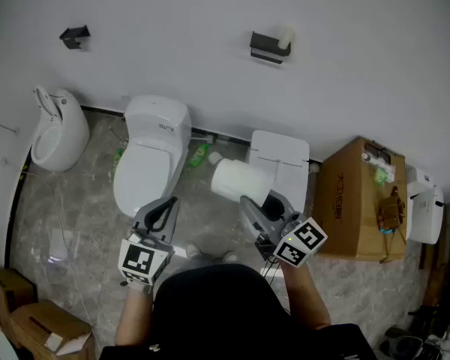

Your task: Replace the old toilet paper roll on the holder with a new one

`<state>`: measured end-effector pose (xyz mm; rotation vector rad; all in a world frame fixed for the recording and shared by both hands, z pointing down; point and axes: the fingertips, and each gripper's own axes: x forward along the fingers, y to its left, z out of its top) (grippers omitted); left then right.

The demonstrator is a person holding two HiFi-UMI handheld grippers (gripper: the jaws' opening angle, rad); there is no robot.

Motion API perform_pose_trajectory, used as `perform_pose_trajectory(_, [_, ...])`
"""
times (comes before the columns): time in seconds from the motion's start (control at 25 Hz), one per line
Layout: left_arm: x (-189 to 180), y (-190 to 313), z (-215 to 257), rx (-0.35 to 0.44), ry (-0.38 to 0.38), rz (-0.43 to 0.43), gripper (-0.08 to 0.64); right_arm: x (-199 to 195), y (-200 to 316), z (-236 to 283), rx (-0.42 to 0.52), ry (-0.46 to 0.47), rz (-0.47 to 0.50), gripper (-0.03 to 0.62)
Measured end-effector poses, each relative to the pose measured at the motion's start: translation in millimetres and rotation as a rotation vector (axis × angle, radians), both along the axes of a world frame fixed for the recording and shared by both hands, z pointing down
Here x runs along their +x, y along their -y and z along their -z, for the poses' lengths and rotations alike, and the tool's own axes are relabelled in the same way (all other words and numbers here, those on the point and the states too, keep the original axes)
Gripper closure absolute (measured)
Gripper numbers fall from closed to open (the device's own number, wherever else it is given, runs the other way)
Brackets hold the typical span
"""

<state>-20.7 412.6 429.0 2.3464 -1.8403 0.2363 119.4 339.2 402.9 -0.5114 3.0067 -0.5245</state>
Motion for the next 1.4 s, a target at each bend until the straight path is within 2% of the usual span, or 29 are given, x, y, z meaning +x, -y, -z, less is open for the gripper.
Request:
perform_pose_trajectory(0.24, [-43, -11, -13, 0.027, 0.042, -0.014, 0.545, -40, -6, -3, -0.003, -0.009, 0.017, 0.457])
perform_pose_trajectory(0.4, [-72, -13, -15, 0.017, -0.003, 0.015, 0.545, -70, -4, -2, -0.005, -0.019, 0.027, 0.457])
perform_pose_trajectory(0.56, [-108, -13, -26, 0.019, 0.005, 0.009, 0.545, -97, 3, -5, -0.012, -0.017, 0.010, 0.456])
perform_pose_trajectory(0.72, [-129, -9, -32, -0.030, -0.052, 0.035, 0.545, -112, 16, -17, -0.038, -0.025, -0.019, 0.456])
perform_pose_trajectory(0.84, [-143, 4, -44, -0.025, -0.004, 0.010, 0.545, -120, 34, -27, -0.066, -0.020, -0.034, 0.456])
perform_pose_trajectory(1.08, [-169, 58, -57, -0.031, 0.025, 0.001, 0.545, -144, 89, -43, -0.082, -0.013, -0.031, 0.456])
perform_pose_trajectory(1.4, [-189, 192, -60, -0.048, 0.024, -0.018, 0.545, -172, 209, -48, -0.095, -0.014, -0.006, 0.456])
